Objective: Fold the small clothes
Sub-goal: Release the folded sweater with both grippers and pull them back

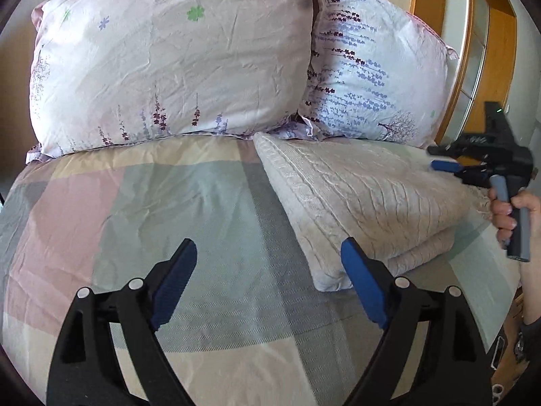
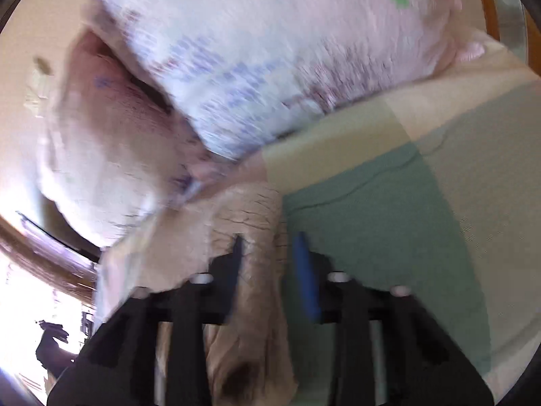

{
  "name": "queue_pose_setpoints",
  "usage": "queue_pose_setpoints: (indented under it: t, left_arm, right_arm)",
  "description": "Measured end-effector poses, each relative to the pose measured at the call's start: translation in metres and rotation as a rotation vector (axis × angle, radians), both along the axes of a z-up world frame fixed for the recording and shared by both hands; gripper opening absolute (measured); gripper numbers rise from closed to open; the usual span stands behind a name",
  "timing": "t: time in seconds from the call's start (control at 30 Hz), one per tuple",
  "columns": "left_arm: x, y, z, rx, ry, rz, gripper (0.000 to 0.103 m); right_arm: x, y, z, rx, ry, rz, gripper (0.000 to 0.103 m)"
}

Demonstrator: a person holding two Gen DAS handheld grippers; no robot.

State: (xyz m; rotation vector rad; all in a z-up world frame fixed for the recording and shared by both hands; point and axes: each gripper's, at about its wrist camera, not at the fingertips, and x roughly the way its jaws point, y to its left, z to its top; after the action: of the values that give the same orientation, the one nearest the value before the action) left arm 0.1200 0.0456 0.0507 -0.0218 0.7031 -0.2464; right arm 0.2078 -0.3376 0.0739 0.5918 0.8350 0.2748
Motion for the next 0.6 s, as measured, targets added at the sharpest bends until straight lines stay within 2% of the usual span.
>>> queue_pose_setpoints:
  t: [0.1, 0.17, 0.2, 0.3, 0.37, 0.4, 0.47, 0.5, 0.53, 0.6]
  left_arm:
    - [-0.008, -0.006, -0.004, 0.084, -0.012, 0.023, 0.093]
    - [-0.011, -0.011, -0.006, 0.116, -0.011, 0.055, 0.101]
    - [-0.013, -0.013, -0.007, 0.124, -0.016, 0.063, 0.101]
    - [-0.013, -0.018, -0.011, 0.127, 0.011, 0.066, 0.101]
    - [-0.013, -0.021, -0.015, 0.130, 0.049, 0.085, 0.101]
    - [-0.013, -0.022, -0.017, 0.130, 0.064, 0.090, 0.101]
    - [-0.014, -0.024, -0.021, 0.130, 0.079, 0.097, 0.101]
    - [-0.014, -0.026, -0.024, 0.132, 0.087, 0.102, 0.101]
    - [-0.014, -0.028, -0.026, 0.132, 0.099, 0.107, 0.101]
    - [-0.013, -0.033, -0.031, 0.132, 0.129, 0.108, 0.101]
  right_arm:
    - [-0.036, 0.013, 0.015, 0.057, -0.097, 0.122, 0.054]
    - [-0.053, 0.034, 0.011, 0.054, -0.092, 0.218, 0.054]
    - [-0.055, 0.048, 0.004, 0.026, -0.077, 0.236, 0.054]
    - [-0.047, 0.058, -0.032, -0.137, 0.042, 0.164, 0.052]
    - [-0.047, 0.057, -0.045, -0.143, 0.050, 0.123, 0.052]
    - [-0.056, 0.054, -0.038, -0.133, 0.029, 0.118, 0.052]
    - [-0.074, 0.054, -0.025, -0.128, -0.030, 0.108, 0.058]
    - [-0.088, 0.051, -0.018, -0.159, -0.058, 0.084, 0.076]
    - [-0.097, 0.055, -0.016, -0.195, -0.071, 0.054, 0.087]
    - [-0.109, 0.061, -0.018, -0.263, -0.092, 0.019, 0.088]
